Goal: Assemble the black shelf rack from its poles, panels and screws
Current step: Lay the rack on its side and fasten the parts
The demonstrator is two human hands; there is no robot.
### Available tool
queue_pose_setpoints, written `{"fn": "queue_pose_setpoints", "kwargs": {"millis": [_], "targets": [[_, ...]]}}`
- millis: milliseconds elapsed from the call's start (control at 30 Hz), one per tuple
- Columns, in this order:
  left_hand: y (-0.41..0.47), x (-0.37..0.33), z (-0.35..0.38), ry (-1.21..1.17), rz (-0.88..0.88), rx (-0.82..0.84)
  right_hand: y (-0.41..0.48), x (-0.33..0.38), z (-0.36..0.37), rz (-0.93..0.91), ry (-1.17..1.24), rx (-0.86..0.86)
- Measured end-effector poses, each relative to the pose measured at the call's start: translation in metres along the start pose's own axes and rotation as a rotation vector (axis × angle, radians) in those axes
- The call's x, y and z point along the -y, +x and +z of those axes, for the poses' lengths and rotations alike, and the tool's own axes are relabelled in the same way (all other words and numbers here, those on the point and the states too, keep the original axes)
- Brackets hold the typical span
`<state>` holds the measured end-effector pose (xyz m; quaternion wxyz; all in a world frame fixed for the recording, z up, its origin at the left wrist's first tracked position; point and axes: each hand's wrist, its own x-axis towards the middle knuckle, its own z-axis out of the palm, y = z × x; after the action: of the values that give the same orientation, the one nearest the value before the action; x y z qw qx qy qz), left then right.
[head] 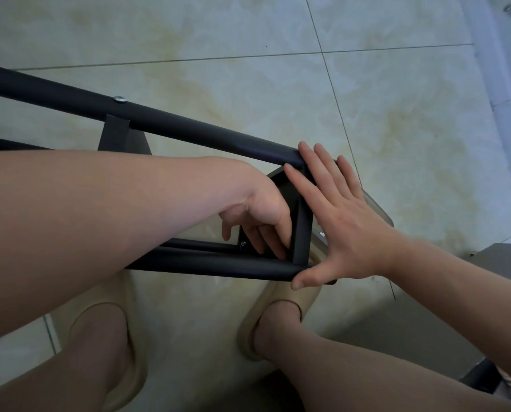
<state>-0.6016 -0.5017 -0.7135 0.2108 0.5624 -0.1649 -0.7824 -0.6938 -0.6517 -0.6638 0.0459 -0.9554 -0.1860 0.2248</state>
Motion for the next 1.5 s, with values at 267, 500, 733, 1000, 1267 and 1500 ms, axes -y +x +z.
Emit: {"fn": "queue_pose_setpoints", "kwargs": {"millis": [267,500,733,1000,1267,1500], "targets": [[0.0026,-0.0024,0.0016,-0.024,-0.018,-0.024,0.0001,-0.0004,0.0017,-0.006,0.0,-0.012],[-0.0017,-0.0035,-0.0006,0.006,-0.045,-0.027,0.0017,-0.0005,0.0021,-0.01,0.008,-0.022],[0.0001,-0.0016,0.0006,-0.014,-0.026,-0.019,0.0014,0.0,0.0018,-0.007,0.002,-0.024],[-0.0001,0.0003,-0.0004,0.002,-0.061,-0.004,0.0012,0.0007,0.0002,0.001,0.001,-0.013],[0.0046,0.0011,-0.0003,-0.029,-0.042,-0.006,0.0017,0.0006,0.001,-0.004,-0.002,-0.017],[0.0007,0.0005,-0.0051,-0.033,-0.041,-0.012,0.0018,0.0007,0.0006,-0.002,-0.001,-0.017]]}}
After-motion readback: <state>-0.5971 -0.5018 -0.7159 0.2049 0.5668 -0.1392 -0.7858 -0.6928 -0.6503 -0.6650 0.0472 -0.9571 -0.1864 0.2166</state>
